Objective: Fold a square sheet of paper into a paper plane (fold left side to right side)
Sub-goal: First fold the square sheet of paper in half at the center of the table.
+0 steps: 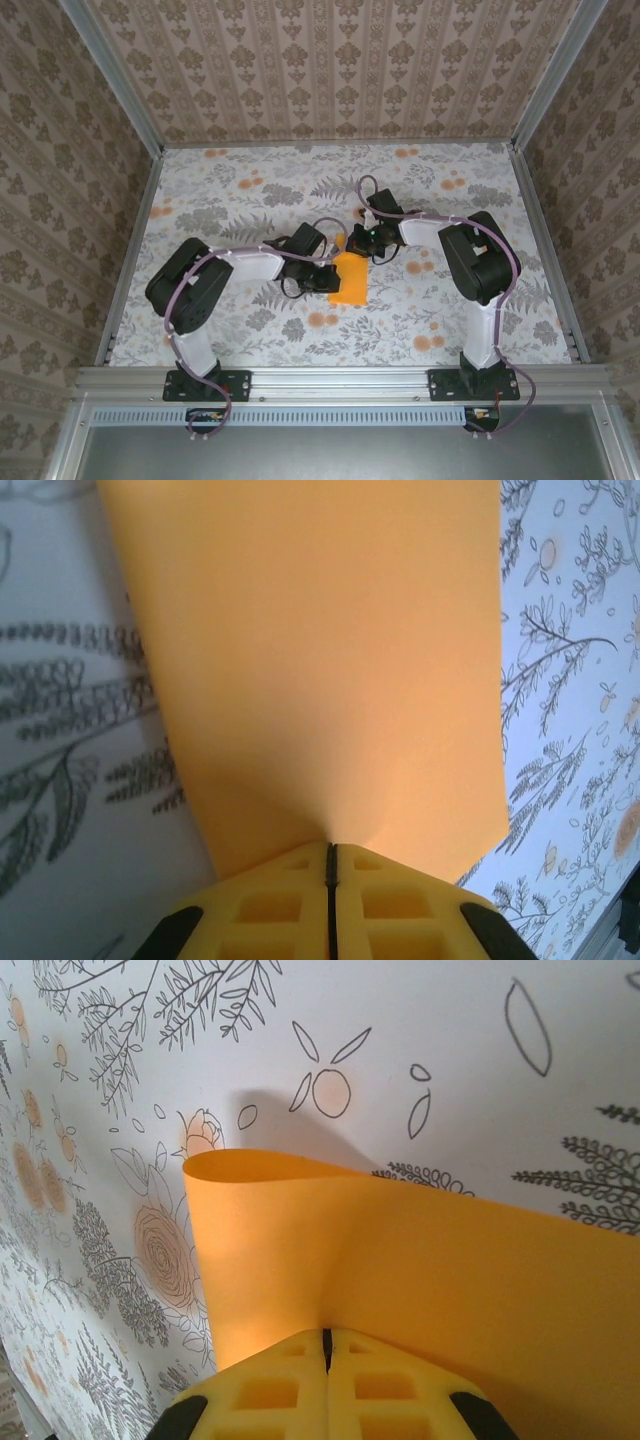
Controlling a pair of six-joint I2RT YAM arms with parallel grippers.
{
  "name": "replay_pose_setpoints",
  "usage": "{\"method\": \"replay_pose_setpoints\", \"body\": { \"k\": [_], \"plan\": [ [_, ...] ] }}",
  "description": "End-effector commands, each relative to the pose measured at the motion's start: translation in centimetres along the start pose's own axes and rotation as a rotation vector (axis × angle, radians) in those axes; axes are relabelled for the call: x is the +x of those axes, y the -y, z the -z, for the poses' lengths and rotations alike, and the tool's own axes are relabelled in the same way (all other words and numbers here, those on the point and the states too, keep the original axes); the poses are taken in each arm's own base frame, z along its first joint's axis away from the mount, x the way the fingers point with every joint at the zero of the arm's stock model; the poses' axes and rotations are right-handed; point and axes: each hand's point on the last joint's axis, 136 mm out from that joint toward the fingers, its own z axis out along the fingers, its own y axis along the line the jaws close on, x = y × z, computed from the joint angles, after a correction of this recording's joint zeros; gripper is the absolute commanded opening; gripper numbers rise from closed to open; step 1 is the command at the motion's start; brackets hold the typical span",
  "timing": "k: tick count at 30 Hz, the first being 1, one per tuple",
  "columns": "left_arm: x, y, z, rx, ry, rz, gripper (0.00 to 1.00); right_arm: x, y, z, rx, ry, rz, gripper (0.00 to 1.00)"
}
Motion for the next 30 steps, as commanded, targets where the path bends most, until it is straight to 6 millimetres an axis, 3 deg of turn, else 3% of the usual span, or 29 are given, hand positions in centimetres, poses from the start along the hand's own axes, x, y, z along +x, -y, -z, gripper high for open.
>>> {"method": "replay_pose_setpoints", "body": {
  "k": [1, 6, 10, 15, 19, 24, 30],
  "plan": [
    [4.7, -1.4, -0.1, -0.033, -0.111, 0.087, 0.08, 1.5, 4.1, -1.4, 0.128, -0.054, -0.045, 0.0],
    [6.3, -1.4, 0.3, -0.026, -0.114, 0.097, 0.07, 1.5, 3.9, -1.5, 0.121, -0.056, -0.042, 0.0],
    [6.0, -0.3, 1.4, 0.014, -0.088, 0.087, 0.07, 1.3, 3.7, -1.5, 0.112, -0.058, -0.035, 0.0],
    [2.3, 2.3, 5.3, 0.101, 0.024, 0.042, 0.09, 0.9, 2.9, -1.7, 0.083, -0.061, 0.002, 0.0],
    [-1.1, 2.1, 7.6, 0.111, 0.104, 0.033, 0.12, 0.5, 2.5, -2.0, 0.074, -0.07, 0.023, 0.0],
    [-3.7, 1.8, 6.9, 0.103, 0.107, 0.013, 0.12, 0.7, 2.6, -1.8, 0.078, -0.068, 0.022, 0.0],
    [-5.3, 2.7, 3.3, 0.13, 0.063, -0.009, 0.12, 0.8, 2.4, -1.6, 0.067, -0.068, 0.027, 0.0]
  ]
}}
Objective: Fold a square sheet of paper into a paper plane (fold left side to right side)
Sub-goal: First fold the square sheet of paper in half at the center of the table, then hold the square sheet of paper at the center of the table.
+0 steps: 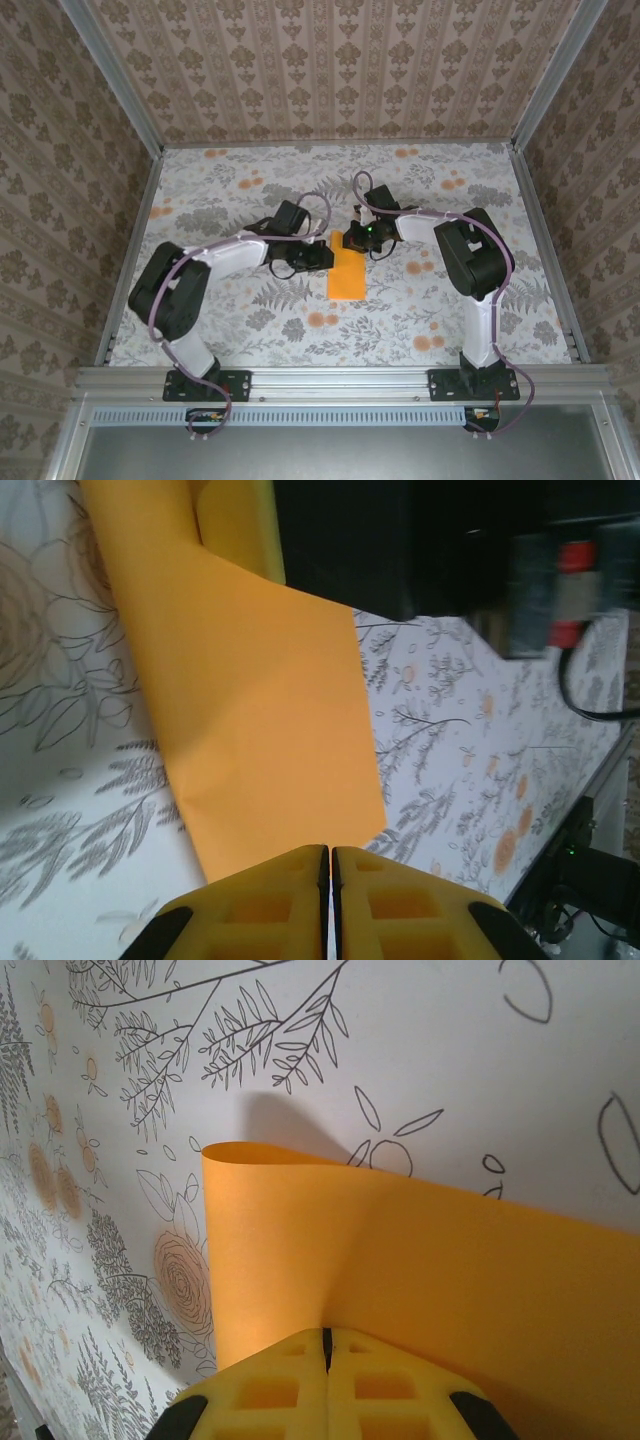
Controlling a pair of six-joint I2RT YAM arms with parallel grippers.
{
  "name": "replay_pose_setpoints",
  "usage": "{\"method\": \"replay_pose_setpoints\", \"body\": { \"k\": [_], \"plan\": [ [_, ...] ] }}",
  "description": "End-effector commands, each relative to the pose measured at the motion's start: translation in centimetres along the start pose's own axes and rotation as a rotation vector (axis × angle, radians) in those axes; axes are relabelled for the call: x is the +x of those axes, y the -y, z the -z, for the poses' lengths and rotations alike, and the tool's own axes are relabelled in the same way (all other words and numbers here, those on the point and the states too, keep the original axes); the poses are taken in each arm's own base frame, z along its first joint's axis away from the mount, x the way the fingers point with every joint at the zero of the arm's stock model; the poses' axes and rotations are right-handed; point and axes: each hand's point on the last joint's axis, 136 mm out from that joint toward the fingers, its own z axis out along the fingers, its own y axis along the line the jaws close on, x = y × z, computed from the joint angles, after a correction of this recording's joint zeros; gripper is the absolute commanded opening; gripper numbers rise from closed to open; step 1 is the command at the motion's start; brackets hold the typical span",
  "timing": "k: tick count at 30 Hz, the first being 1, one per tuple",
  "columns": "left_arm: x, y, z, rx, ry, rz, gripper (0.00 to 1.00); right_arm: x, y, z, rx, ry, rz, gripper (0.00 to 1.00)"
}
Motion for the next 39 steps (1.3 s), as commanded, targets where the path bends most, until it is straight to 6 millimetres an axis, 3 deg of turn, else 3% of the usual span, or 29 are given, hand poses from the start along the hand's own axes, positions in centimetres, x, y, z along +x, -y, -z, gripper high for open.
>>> {"method": "replay_pose_setpoints", "body": {
  "k": [1, 5, 10, 18, 21, 25, 32, 39],
  "plan": [
    [-0.1, 1.0, -2.0, 0.032, -0.048, -0.05, 0.12, 2.2, 3.1, -0.9, 0.087, -0.066, -0.039, 0.0],
    [0.2, 0.1, -4.1, -0.001, -0.083, -0.044, 0.13, 2.1, 2.6, -0.7, 0.072, -0.063, -0.03, 0.0],
    [1.6, -1.6, -5.1, -0.055, -0.118, -0.018, 0.12, 1.3, 1.2, 0.2, 0.041, -0.039, -0.005, 0.01],
    [3.0, -2.6, -5.5, -0.087, -0.132, 0.01, 0.12, -0.3, -1.9, 4.8, 0.004, 0.065, 0.05, 0.16],
    [3.1, -2.6, -5.5, -0.088, -0.13, 0.014, 0.12, 0.8, -1.8, 6.5, 0.023, 0.074, 0.054, 0.16],
    [2.9, -2.4, -5.5, -0.085, -0.12, 0.023, 0.12, 4.2, -1.3, 7.4, 0.015, 0.037, 0.024, 0.1],
    [2.5, -2.1, -5.4, -0.082, -0.088, 0.065, 0.12, 9.9, -0.3, 5.8, -0.003, -0.057, -0.052, 0.02],
    [2.5, -2.2, -5.7, -0.087, -0.079, 0.094, 0.11, 11.4, 1.0, 4.5, 0.038, -0.108, -0.071, 0.02]
  ]
}}
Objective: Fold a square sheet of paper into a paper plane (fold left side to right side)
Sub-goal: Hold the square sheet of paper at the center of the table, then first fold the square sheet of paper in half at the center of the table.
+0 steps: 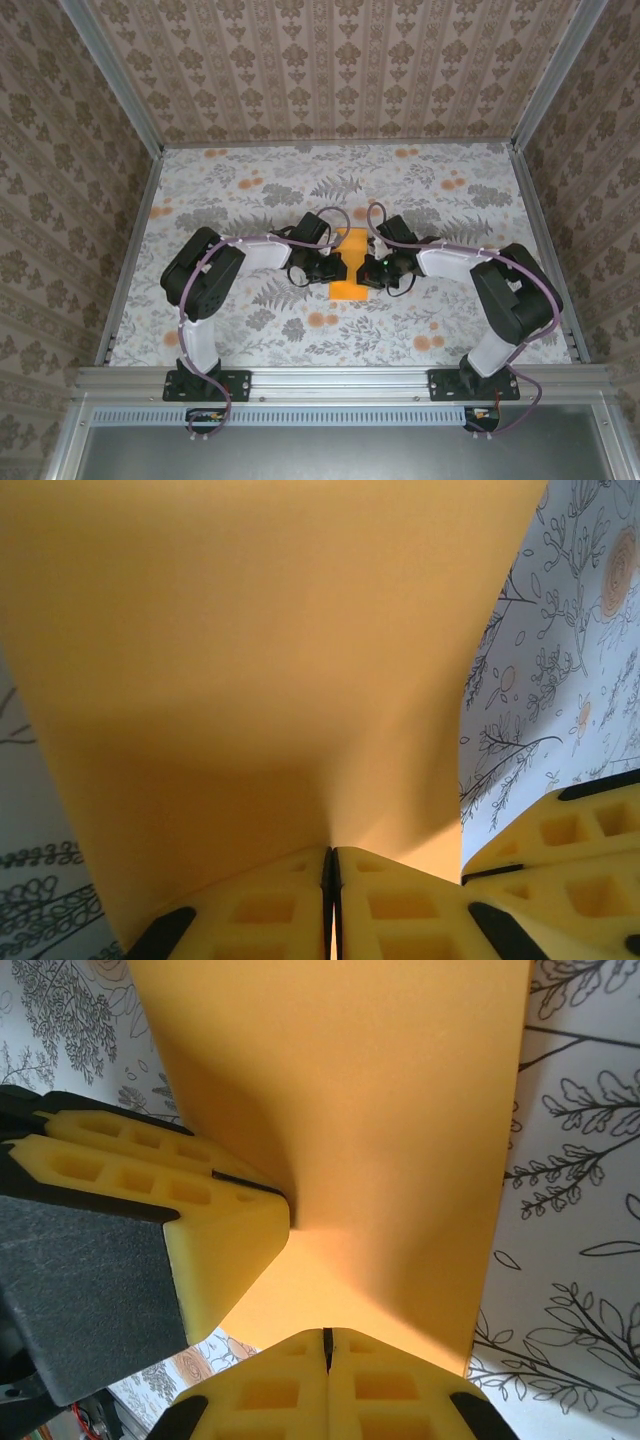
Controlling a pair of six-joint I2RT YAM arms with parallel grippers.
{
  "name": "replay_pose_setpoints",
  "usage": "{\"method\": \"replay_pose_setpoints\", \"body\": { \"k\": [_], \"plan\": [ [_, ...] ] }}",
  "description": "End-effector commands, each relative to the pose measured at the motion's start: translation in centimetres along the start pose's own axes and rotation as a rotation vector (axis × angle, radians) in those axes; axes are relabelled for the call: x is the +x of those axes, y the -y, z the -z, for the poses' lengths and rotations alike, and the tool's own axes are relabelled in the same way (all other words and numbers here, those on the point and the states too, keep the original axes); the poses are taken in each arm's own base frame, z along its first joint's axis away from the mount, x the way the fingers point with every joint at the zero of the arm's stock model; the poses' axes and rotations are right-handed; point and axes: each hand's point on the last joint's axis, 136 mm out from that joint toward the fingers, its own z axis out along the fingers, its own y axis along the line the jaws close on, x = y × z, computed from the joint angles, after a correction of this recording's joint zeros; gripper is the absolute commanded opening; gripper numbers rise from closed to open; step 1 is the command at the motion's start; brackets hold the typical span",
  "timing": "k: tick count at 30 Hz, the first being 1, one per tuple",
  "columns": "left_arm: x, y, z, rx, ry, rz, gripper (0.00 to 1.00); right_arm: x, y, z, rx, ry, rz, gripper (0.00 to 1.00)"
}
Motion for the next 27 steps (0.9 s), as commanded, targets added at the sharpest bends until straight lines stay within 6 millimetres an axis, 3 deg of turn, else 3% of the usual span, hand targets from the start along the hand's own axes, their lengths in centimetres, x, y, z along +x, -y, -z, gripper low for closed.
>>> {"method": "replay_pose_setpoints", "body": {
  "k": [1, 7, 12, 18, 27],
  "plan": [
    [0.7, -1.0, -0.3, -0.045, 0.004, 0.039, 0.11, 0.3, 0.6, -0.8, 0.014, -0.023, -0.034, 0.02],
    [0.5, -0.7, -0.2, -0.03, 0.018, 0.055, 0.11, 1.1, 2.7, -1.2, 0.111, -0.066, -0.053, 0.02],
    [-0.5, 0.8, 0.5, 0.011, 0.049, 0.045, 0.13, 1.6, 4.8, -1.2, 0.222, -0.093, -0.055, 0.01],
    [-2.1, 2.8, 1.9, 0.061, 0.099, -0.002, 0.19, 1.3, 5.1, -1.4, 0.246, -0.107, -0.034, 0.0],
    [-3.9, 0.7, 0.9, 0.06, 0.111, 0.025, 0.2, 1.1, 5.2, -1.6, 0.261, -0.122, -0.022, 0.0]
  ]
}}
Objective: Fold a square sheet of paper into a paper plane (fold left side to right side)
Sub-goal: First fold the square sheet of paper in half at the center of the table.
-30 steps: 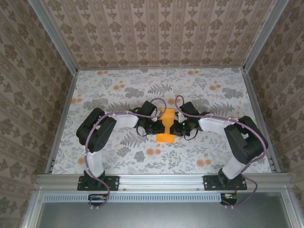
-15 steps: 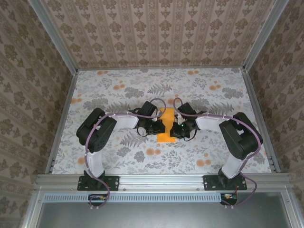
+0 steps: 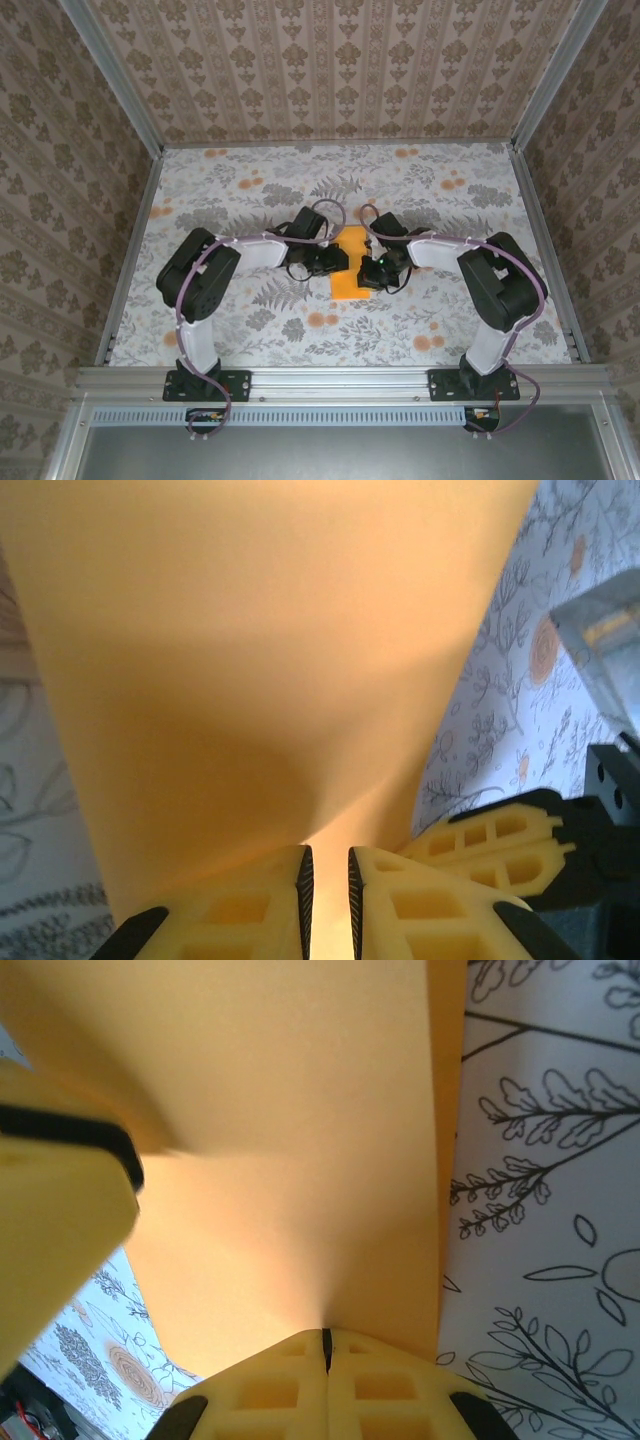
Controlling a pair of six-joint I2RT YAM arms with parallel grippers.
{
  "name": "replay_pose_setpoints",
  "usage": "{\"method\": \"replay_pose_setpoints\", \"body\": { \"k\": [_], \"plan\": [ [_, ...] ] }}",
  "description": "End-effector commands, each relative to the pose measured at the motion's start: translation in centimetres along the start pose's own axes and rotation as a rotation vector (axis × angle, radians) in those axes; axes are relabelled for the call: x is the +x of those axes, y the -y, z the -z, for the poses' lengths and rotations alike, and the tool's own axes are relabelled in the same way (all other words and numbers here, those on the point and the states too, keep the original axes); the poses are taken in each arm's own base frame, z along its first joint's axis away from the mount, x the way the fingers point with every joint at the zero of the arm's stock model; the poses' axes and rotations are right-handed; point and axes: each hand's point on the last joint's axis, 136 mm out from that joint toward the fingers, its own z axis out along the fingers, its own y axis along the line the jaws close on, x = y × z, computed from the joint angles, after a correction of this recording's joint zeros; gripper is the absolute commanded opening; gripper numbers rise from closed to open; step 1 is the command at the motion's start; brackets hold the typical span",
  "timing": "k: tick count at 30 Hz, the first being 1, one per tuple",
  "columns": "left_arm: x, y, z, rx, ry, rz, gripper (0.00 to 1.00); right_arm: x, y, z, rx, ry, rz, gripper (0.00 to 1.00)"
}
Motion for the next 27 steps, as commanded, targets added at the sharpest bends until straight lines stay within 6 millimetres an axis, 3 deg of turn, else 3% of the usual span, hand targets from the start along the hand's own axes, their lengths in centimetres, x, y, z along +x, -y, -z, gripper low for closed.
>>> {"method": "replay_pose_setpoints", "body": {
  "k": [1, 9, 18, 27],
  "plan": [
    [-1.4, -0.5, -0.5, 0.014, 0.017, 0.001, 0.2, 0.8, 3.2, -1.1, 0.136, -0.034, -0.024, 0.0],
    [-3.0, -1.2, -0.9, 0.029, 0.045, 0.012, 0.2, 1.0, 3.7, -1.2, 0.162, -0.052, -0.014, 0.0],
    [-4.6, -3.4, -0.8, -0.025, 0.109, 0.075, 0.18, 1.4, 4.6, -1.0, 0.203, -0.067, -0.004, 0.0],
    [-7.9, -4.8, -0.2, -0.055, 0.182, 0.115, 0.19, 1.8, 5.1, -0.7, 0.211, -0.08, 0.001, 0.0]
  ]
}}
